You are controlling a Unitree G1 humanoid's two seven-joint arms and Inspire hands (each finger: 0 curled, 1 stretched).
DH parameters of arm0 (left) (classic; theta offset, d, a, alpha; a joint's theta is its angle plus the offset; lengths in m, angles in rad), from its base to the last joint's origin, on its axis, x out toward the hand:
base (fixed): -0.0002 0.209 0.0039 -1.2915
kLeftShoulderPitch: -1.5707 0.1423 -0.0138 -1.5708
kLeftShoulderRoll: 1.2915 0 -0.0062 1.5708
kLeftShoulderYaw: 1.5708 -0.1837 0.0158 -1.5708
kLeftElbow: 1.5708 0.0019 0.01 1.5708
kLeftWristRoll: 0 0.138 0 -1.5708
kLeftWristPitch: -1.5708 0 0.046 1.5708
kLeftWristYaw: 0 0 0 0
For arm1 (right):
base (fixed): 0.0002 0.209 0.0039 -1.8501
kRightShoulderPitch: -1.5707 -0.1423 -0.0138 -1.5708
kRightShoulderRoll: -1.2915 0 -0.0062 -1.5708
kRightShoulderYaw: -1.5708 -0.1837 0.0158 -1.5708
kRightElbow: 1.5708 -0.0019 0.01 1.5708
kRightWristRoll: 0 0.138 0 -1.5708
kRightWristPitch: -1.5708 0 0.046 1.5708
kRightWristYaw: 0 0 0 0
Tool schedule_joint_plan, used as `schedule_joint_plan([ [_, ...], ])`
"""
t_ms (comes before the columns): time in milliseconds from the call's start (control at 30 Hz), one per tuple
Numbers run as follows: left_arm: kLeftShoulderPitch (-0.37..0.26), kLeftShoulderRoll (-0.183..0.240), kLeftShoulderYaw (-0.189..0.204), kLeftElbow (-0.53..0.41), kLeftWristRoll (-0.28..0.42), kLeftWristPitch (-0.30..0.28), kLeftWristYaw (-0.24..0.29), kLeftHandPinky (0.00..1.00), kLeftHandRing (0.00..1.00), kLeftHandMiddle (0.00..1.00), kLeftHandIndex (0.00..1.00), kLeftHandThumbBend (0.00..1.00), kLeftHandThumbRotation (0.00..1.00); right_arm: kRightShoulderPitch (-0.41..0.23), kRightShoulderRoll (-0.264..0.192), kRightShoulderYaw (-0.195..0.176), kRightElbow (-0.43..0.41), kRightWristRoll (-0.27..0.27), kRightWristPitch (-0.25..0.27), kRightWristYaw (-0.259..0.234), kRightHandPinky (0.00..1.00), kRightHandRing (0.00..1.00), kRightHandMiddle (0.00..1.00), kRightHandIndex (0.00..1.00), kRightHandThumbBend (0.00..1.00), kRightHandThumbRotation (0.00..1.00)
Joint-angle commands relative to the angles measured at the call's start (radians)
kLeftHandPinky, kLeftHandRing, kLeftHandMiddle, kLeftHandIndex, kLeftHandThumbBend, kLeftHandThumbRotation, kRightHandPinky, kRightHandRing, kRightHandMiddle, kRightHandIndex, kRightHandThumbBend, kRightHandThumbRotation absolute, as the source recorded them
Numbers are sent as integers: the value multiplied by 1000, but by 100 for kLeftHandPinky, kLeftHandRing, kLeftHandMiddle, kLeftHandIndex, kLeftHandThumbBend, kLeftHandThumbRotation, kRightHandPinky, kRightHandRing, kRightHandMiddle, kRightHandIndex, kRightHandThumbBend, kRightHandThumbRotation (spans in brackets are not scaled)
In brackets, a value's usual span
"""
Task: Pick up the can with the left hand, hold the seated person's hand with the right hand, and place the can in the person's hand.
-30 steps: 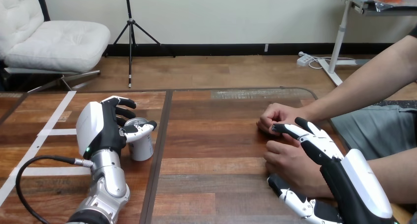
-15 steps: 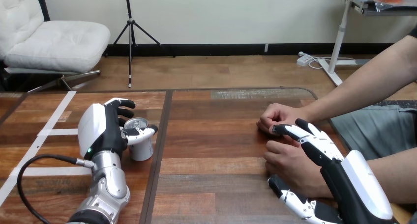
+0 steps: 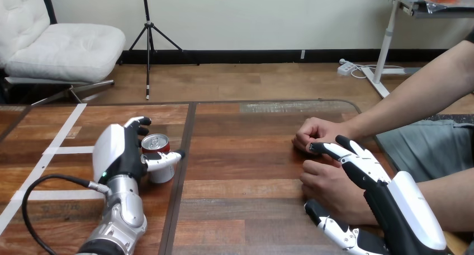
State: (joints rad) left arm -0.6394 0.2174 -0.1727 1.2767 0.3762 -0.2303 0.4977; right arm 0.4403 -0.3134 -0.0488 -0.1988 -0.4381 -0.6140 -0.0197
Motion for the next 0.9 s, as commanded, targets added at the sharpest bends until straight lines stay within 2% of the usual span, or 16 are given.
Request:
schedule_joint_plan([
  [0,-66,11,-23,0,27,14,-15,65,75,80,82,92,34,-32,-4,-11,-66,-5,0,-6,100,97,88,86,45,54],
  [267,-69,10,-31,0,31,33,-46,67,77,82,85,98,42,-30,-1,-11,-68,-12,2,-9,100,97,88,86,46,54],
  [567,-71,10,-37,0,44,46,-59,66,77,84,86,100,48,-29,-1,-11,-68,-11,2,-9,100,98,89,86,46,54],
  [700,-70,10,-39,-1,49,45,-60,66,77,84,86,100,49,-27,0,-12,-71,-14,5,-9,100,98,89,86,46,54],
  [867,-68,10,-37,-1,50,36,-49,65,76,82,85,99,45,-26,0,-11,-75,-14,9,-8,100,98,89,86,46,55],
])
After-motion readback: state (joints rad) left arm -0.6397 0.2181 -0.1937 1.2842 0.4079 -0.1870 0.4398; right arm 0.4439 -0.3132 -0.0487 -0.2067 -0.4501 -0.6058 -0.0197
